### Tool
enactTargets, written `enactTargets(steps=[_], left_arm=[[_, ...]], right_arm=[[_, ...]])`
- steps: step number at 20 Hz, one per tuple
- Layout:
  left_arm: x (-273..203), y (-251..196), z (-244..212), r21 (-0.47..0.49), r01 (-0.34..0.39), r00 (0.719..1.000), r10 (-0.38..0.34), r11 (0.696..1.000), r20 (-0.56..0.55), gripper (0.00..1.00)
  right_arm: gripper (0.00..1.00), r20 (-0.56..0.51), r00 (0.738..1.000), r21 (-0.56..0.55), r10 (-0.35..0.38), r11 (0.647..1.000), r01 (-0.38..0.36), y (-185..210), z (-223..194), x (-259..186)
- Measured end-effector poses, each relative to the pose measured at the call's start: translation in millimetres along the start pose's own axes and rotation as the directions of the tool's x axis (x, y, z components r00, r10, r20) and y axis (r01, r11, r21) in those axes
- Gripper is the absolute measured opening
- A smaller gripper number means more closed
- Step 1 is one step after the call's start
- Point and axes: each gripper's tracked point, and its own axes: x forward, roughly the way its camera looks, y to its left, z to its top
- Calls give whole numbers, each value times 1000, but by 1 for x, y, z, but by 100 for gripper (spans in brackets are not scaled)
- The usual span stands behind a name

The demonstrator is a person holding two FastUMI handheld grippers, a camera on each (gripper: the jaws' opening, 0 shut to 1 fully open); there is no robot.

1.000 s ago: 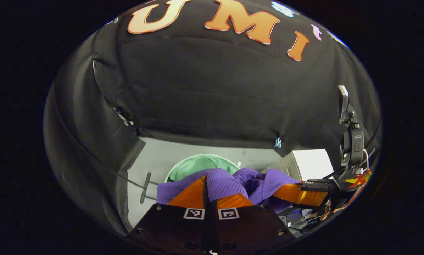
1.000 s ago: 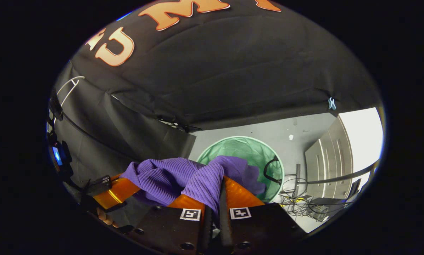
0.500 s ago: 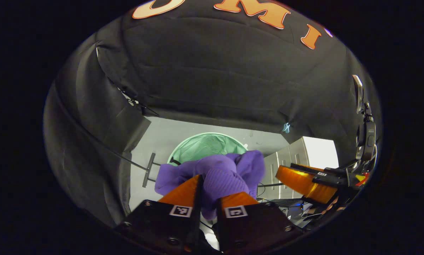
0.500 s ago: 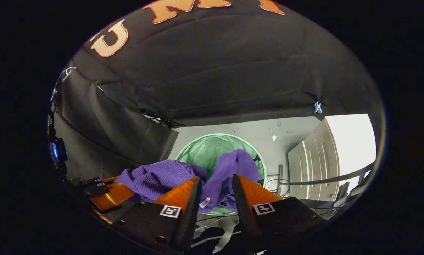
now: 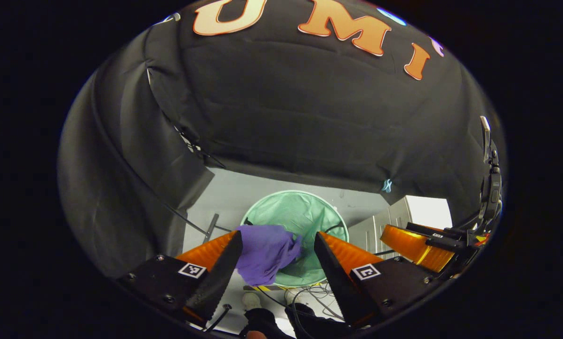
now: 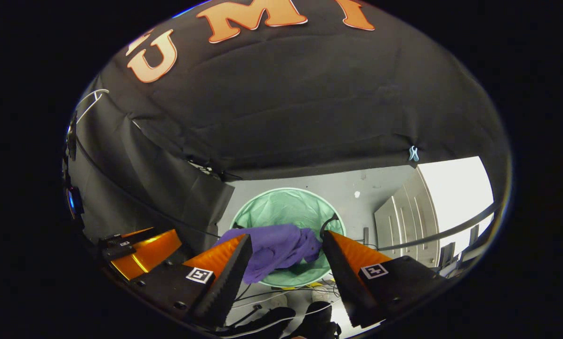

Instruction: Grasp the clothes on the hanger with both hands and then place them into the laundry hamper below.

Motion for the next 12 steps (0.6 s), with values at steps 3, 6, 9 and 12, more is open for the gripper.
enactTargets(steps=[3,6,9,12], left_arm=[[-34,17,16,4,-18,997,17,1000,77,98],[-75,33,32,-19,-20,986,23,1000,166,98],[-118,53,51,-31,-28,965,35,999,260,98],[-154,76,60,-22,-62,934,66,998,351,97]], right_arm=[[98,85,996,-5,-12,1000,13,4,15,-31],[98,172,985,-15,-14,1000,17,12,27,-67],[98,267,964,-14,-5,1000,9,25,40,-104],[98,346,938,-23,-10,1000,19,36,53,-143]])
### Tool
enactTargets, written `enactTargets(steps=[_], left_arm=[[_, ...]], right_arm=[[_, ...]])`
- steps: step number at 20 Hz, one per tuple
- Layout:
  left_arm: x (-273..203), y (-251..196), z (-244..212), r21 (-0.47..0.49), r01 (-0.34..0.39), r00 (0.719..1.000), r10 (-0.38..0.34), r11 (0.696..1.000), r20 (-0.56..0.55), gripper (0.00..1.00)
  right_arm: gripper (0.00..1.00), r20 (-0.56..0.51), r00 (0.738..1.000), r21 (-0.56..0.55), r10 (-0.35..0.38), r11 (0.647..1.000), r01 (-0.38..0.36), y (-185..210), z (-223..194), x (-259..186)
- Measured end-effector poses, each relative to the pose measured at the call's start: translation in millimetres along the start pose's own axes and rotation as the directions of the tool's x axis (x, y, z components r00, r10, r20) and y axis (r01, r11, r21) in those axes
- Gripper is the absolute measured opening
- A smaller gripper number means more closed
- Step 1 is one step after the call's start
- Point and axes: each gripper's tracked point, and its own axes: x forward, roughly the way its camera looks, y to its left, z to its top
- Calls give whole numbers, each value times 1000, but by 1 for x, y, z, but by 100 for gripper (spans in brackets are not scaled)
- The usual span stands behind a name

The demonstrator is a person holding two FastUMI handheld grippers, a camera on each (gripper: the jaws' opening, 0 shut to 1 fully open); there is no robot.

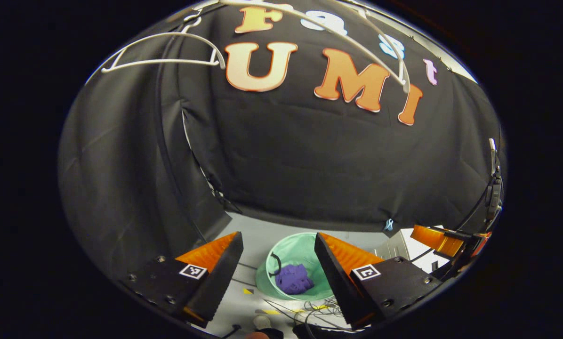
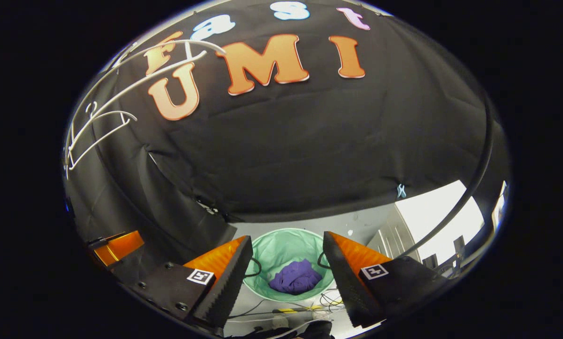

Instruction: Grasp the clothes on the hanger with both hands and then place them into the laundry hamper below.

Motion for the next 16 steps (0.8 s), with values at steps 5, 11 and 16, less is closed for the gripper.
enactTargets(steps=[5,11,16], left_arm=[[-43,32,22,-17,-36,993,37,999,115,96],[-72,59,56,20,-60,960,52,998,274,96],[-98,56,80,39,-42,923,24,998,383,96]], right_arm=[[98,142,989,-36,-31,999,36,8,27,-46],[100,268,962,-36,-50,997,62,18,54,-80],[98,389,918,-69,-76,991,111,17,76,-117]])
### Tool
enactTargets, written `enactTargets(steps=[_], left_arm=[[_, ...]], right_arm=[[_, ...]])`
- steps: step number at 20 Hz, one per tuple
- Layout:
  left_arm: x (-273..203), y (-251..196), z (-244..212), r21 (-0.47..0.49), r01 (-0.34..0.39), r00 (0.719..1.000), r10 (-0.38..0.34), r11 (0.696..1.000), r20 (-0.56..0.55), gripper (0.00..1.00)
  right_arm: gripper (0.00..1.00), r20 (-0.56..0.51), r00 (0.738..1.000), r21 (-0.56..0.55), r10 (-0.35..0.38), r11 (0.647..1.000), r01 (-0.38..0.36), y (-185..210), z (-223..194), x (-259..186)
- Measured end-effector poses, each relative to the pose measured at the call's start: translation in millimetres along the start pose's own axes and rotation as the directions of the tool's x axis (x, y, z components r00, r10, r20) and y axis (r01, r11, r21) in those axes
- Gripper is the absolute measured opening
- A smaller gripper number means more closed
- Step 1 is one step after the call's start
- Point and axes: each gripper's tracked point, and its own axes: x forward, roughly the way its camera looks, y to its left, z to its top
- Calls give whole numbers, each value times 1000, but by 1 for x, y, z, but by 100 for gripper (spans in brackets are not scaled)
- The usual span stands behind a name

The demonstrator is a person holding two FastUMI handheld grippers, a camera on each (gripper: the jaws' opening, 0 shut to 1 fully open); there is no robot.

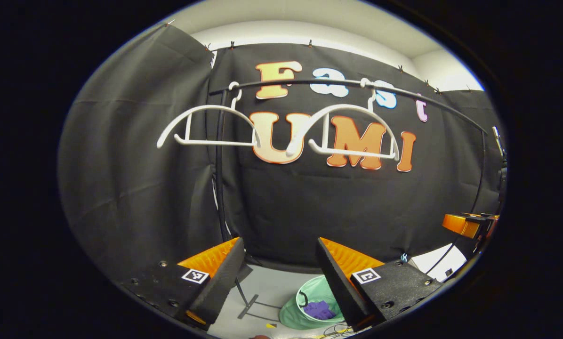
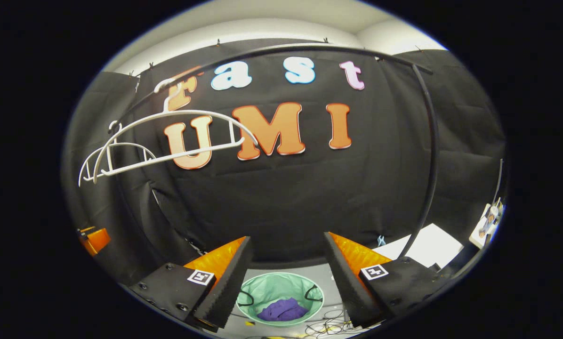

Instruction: Grasp the clothes on the hanger with both hands and then place them into the laundry hamper below.

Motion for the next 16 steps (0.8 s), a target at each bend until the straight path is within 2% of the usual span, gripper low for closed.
enactTargets(steps=[3,6,8,13,16], left_arm=[[-10,-8,33,8,36,997,-37,999,69,94],[-16,-21,51,4,68,992,-68,998,106,95],[-14,-31,58,4,75,989,-75,997,128,93],[-12,-56,65,10,70,988,-71,998,134,93],[-15,-69,68,6,40,990,-40,999,138,92]], right_arm=[[98,55,998,-25,-22,999,23,-9,17,-9],[89,85,996,-9,-33,999,34,-21,26,-20],[89,103,994,-2,-41,999,42,-32,31,-24],[89,125,991,8,-49,999,48,-65,41,-33],[89,128,991,7,-37,999,36,-82,49,-33]])
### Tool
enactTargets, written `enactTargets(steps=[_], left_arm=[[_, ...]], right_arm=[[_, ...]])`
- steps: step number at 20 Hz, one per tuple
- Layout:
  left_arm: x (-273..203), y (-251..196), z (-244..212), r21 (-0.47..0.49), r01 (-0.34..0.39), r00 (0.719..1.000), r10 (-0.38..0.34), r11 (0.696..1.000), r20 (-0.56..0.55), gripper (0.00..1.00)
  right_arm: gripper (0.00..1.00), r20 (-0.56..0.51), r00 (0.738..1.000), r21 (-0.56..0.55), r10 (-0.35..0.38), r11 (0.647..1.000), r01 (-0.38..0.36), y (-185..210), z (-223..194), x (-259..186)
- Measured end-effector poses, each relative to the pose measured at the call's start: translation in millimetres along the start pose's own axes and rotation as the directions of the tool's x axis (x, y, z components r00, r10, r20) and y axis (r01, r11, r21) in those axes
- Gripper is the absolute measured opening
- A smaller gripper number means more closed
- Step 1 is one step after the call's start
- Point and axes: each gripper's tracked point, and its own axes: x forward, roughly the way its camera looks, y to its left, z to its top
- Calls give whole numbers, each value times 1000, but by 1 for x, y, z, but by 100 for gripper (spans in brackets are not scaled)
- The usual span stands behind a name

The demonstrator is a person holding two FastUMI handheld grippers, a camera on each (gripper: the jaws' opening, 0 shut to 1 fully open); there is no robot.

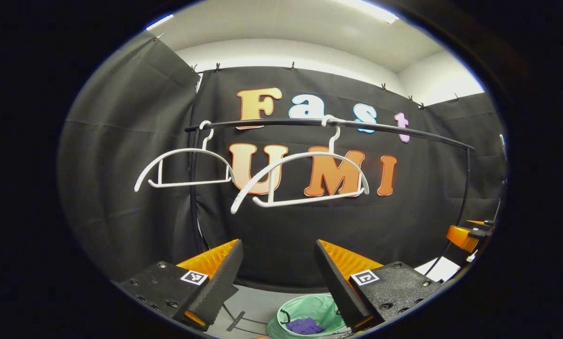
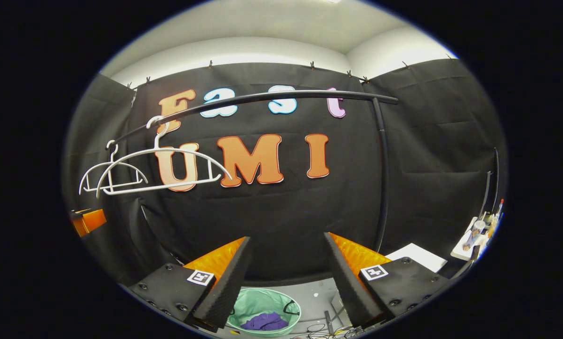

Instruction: Grasp the clothes on the hanger with both hands and then place them into the laundry hamper below.

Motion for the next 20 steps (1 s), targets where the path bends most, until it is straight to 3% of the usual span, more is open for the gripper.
enactTargets(steps=[4,5,11,14,16,20], left_arm=[[-10,-13,8,0,-45,999,45,999,24,92],[-12,-16,8,0,-58,998,58,998,26,95],[-21,-22,5,11,-109,994,109,994,26,99],[-24,-25,0,-3,-106,994,106,994,11,92],[-26,-23,0,-5,-108,994,108,994,10,95],[-22,-16,1,12,-87,996,87,996,8,92]], right_arm=[[89,16,999,-22,34,999,-33,-16,10,0],[98,14,999,-22,46,999,-46,-17,12,1],[98,-2,992,-10,126,992,-126,-18,10,2],[98,0,991,-14,133,991,-133,-16,11,3],[98,10,992,-19,124,992,-124,-13,14,4],[98,19,995,-4,96,995,-96,-5,15,8]])
